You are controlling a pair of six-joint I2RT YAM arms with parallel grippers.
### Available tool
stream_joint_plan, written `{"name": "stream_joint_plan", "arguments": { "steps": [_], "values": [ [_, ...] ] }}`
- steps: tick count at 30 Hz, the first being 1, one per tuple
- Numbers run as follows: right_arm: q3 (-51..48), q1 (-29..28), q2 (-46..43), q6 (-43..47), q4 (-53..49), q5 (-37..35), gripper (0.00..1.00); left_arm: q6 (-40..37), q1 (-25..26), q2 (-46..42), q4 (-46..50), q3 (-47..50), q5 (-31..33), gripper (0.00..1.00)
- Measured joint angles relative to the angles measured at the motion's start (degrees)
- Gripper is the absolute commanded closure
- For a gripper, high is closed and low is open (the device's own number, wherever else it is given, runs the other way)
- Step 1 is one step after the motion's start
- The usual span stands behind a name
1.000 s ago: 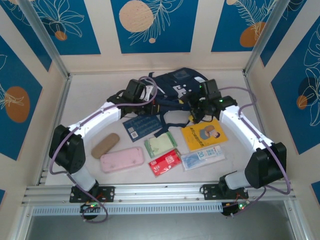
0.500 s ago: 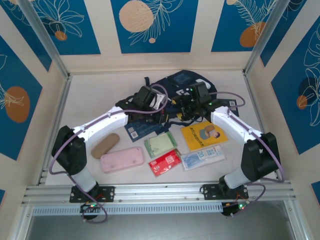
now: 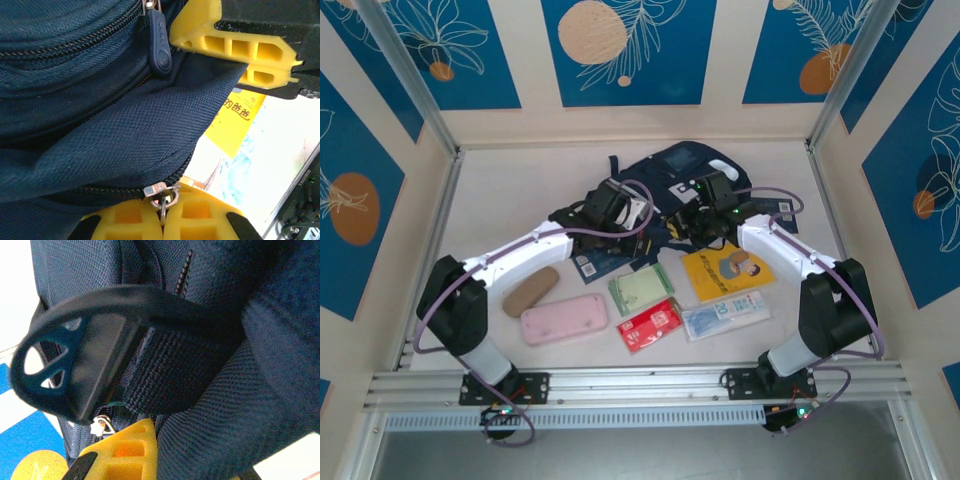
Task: Pack the student bag
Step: Unzip the student bag at the top-center of the table.
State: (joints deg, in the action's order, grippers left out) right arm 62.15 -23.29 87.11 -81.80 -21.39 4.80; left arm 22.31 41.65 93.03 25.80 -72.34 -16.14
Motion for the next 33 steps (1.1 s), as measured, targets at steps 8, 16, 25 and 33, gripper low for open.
{"name": "stream_joint_plan", "arguments": {
  "steps": [8,16,25,33],
  "values": [
    [-0.2,2.1,-1.4,5.7,-1.1,1.9,1.0,-1.1,-1.7,-1.9,0.6,0.9,0.0,1.0],
    [-1.9,5.8,-3.3,10.2,-1.9,4.3,1.0,-1.5,-5.7,-4.2,0.9,4.2,-2.6,1.0],
    [-0.3,6.1,-1.6,14.6,-2.6,6.8,0.98,-1.9,-8.2,-5.9,2.0,4.6,-4.8,1.0],
    [7.4,5.9,1.8,18.6,-4.5,9.6,0.92,-1.9,-8.0,-14.9,4.7,4.3,-1.1,1.0]
  ]
}}
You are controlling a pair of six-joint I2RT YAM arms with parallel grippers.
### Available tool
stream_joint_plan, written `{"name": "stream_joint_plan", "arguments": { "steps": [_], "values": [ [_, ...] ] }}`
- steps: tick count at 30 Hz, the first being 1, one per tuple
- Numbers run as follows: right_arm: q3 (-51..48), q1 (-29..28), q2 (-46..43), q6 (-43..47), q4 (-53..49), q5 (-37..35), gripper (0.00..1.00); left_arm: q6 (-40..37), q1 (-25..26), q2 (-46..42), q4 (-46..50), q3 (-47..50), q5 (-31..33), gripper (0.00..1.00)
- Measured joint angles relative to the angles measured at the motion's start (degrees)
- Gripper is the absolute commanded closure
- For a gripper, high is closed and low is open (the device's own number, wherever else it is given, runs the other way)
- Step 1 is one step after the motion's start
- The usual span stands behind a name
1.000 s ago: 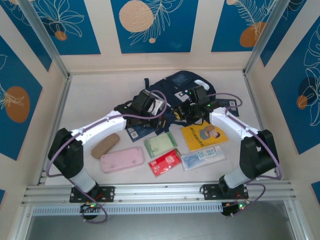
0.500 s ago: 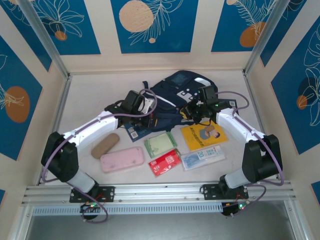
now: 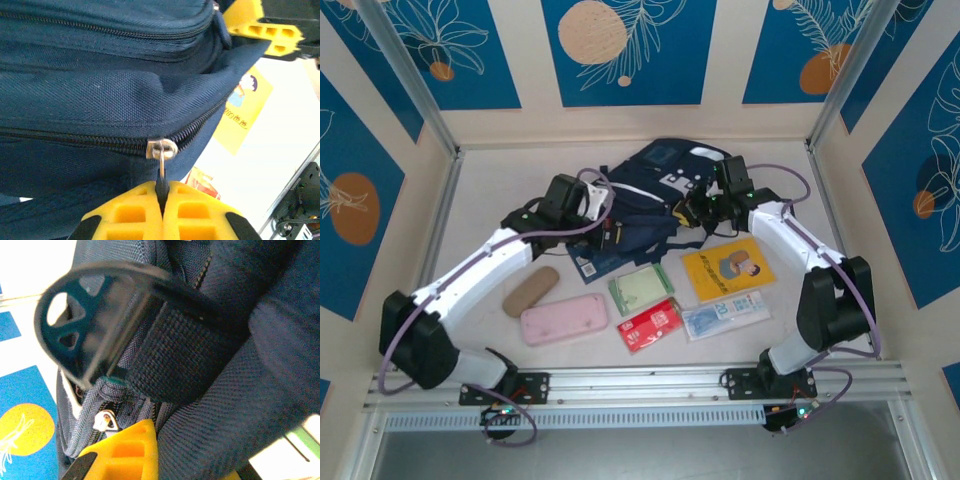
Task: Pack the student bag
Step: Unzip the student bag at the top-center of the table.
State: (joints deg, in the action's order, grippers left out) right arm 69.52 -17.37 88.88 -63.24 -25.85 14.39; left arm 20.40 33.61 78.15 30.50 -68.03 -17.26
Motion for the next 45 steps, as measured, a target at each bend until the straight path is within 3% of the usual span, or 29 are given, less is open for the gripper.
{"name": "stream_joint_plan", "arguments": {
  "steps": [7,13,17,23,29,37,45],
  "values": [
    [4.0,-1.2,0.2,4.5,-2.5,-1.1,0.86,0.2,5.7,-4.8,2.6,-0.1,2.1,1.0],
    [3.5,-0.7,0.2,5.9,-4.7,-4.8,0.5,3.1,11.1,-3.4,0.3,3.2,0.6,1.0],
    [1.9,-0.5,-1.2,6.0,-7.6,-9.5,0.33,5.2,12.4,0.3,-1.5,4.7,-0.3,1.0],
    [-1.2,-1.2,-10.3,5.1,-14.4,-17.0,0.35,6.1,12.6,2.2,-2.0,4.7,-0.3,1.0],
    [-9.2,-4.9,-21.5,0.2,-14.6,-15.1,0.35,6.1,12.6,2.2,-2.3,4.9,-0.3,1.0],
    [-11.9,-14.6,-16.7,-7.4,-10.6,-10.8,0.32,6.0,12.6,1.2,-3.4,7.2,-0.3,1.0],
    [-13.5,-18.6,-11.0,-14.6,0.4,-10.4,0.4,6.1,12.6,0.0,-5.1,9.0,-0.5,1.0]
  ]
}}
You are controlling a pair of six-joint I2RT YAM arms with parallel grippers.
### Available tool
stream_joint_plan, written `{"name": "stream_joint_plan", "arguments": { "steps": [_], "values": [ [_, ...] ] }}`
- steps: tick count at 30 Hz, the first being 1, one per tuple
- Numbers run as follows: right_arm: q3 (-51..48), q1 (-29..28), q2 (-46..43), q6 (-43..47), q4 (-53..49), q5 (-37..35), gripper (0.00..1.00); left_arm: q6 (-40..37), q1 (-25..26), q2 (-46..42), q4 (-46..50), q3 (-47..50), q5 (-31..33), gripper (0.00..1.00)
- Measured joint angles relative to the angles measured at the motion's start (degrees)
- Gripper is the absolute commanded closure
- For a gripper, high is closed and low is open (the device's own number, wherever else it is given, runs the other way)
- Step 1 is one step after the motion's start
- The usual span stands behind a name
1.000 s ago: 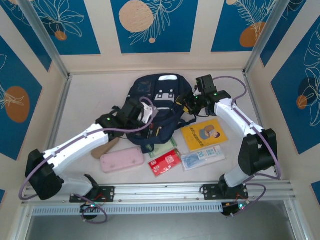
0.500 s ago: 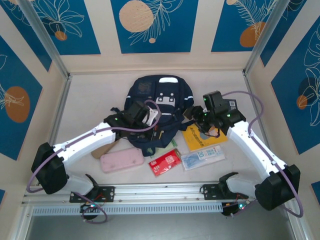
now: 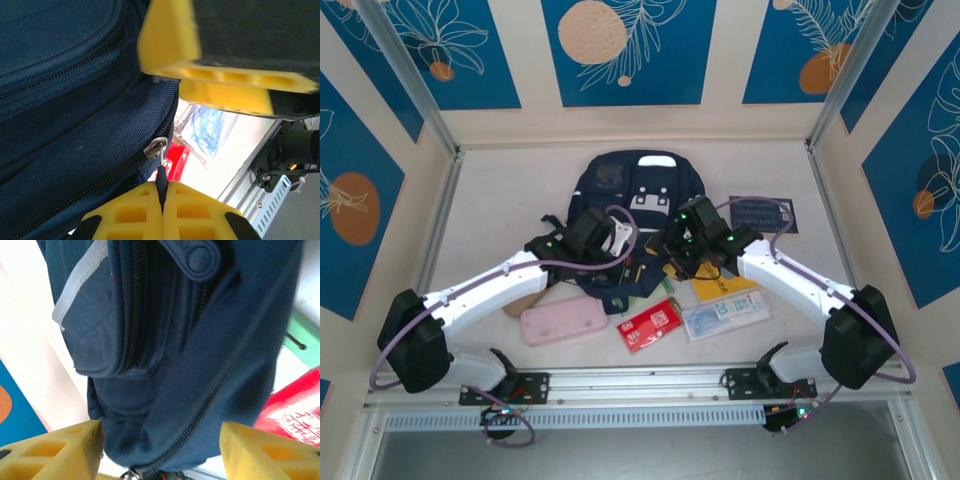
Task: Pack the student bag
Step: Unzip the student bag at the top-center of the table.
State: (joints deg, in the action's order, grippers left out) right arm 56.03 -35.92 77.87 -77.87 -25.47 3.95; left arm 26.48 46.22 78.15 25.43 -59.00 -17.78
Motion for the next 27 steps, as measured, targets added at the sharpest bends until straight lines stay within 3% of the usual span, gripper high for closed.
{"name": "stream_joint_plan", "arguments": {
  "steps": [2,10,27],
  "values": [
    [0.0,-0.1,1.9,-1.3,1.5,-0.4,0.45,0.0,0.0,-0.1,-0.4,0.3,-0.1,1.0],
    [-3.5,0.2,3.8,-6.5,5.2,-1.8,1.0,0.0,0.0,-0.2,-0.9,1.5,-0.2,1.0],
    [-8.3,5.2,-1.2,-6.3,7.3,-1.1,1.0,0.0,-0.4,-6.0,0.6,5.9,5.0,1.0]
  ]
}}
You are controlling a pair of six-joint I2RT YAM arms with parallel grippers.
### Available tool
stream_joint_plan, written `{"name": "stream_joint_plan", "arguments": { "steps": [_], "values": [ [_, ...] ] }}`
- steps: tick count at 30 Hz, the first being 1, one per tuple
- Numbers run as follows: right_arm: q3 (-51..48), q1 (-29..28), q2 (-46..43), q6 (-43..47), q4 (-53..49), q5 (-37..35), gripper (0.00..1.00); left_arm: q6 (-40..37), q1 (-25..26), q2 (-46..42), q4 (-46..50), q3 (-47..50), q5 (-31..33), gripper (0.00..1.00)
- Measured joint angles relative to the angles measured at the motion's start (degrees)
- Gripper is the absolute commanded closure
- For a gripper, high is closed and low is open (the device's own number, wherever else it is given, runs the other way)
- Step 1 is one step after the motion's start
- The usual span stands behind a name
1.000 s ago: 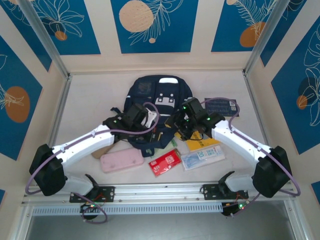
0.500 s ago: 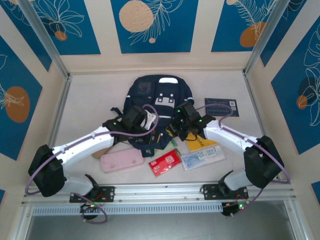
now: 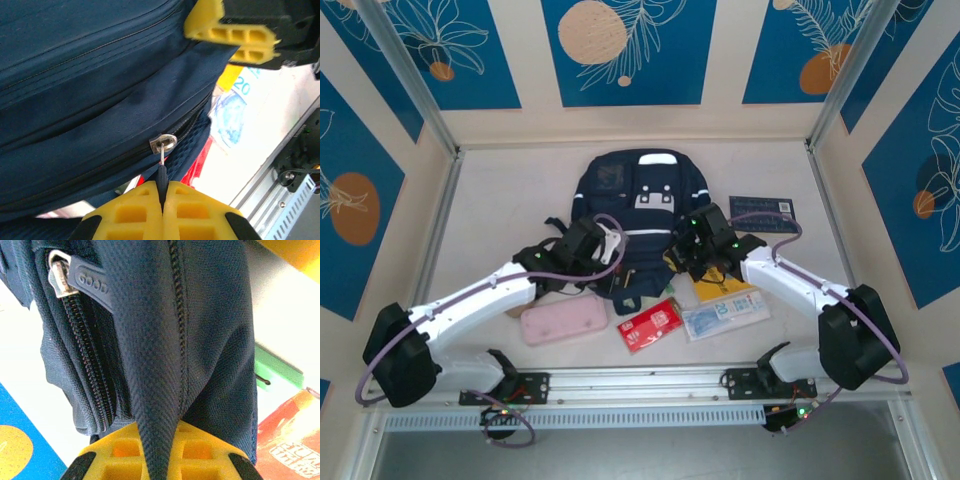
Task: Pack the student bag
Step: Unzip the student bag at the top-center of the table.
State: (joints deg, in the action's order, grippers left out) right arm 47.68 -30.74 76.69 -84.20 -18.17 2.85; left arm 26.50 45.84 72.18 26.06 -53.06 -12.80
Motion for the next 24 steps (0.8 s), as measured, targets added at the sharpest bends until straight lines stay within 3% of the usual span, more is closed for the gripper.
{"name": "stream_joint_plan", "arguments": {
  "steps": [9,16,18,22,24],
  "values": [
    [-1.1,4.0,-0.1,3.0,0.6,2.8,1.0,1.5,-4.5,-2.6,2.1,4.3,3.9,1.0],
    [-1.1,6.7,-0.3,7.1,0.5,5.0,0.97,1.6,-7.4,-2.8,1.9,5.0,3.5,1.0],
    [-1.1,7.3,-0.3,8.2,0.3,5.2,0.89,1.5,-7.5,-1.9,1.6,4.8,2.3,1.0],
    [-0.2,7.8,-0.4,10.2,-2.7,3.1,0.6,1.5,-7.5,-1.1,1.0,4.1,-0.7,1.0],
    [0.9,7.9,-0.9,10.7,-5.2,1.0,0.53,1.6,-7.5,-1.1,1.0,3.1,-1.7,1.0]
  ]
}}
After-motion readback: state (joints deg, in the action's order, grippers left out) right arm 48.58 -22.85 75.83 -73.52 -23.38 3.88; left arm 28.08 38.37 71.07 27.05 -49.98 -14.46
